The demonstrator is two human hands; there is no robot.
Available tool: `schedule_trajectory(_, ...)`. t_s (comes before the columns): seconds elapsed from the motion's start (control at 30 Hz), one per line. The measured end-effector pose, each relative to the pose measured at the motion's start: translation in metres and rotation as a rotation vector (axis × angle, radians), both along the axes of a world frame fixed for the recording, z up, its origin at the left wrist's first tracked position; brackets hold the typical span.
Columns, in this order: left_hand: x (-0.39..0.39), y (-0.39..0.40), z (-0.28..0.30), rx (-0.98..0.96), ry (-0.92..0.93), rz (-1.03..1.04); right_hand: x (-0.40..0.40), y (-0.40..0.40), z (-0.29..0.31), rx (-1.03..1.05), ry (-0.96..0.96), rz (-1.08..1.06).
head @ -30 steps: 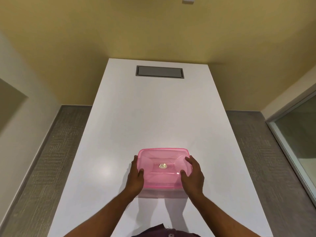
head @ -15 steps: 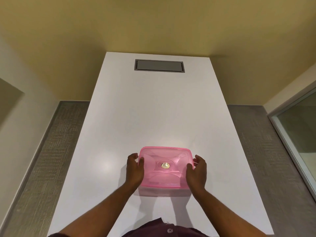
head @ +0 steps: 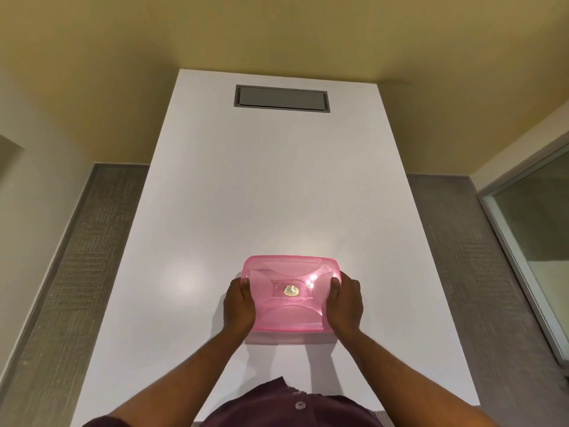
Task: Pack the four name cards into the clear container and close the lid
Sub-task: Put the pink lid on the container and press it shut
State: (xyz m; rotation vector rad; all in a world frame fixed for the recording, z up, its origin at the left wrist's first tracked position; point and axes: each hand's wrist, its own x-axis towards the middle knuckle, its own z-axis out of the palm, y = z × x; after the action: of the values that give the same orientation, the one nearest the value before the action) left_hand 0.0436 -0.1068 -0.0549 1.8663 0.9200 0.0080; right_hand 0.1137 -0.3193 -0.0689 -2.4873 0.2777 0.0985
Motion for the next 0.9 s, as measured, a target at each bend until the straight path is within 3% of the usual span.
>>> schedule_trajectory(0.43,-0.014,-0.002,-0.009,0.129,-0.137,-0.052,-0.012,-0.001,-0.003,-0.112,-0.095,0.043)
schedule_trajectory(0.67,-0.013,-0.002,-0.010,0.160,-0.149,-0.046,-0.013,-0.004,-0.006,0.016,-0.145,-0.001)
schedule_trajectory(0.9,-0.013,0.001,-0.014,0.173,-0.106,-0.082,-0.010,-0.004,-0.003,0.069,-0.037,-0.049)
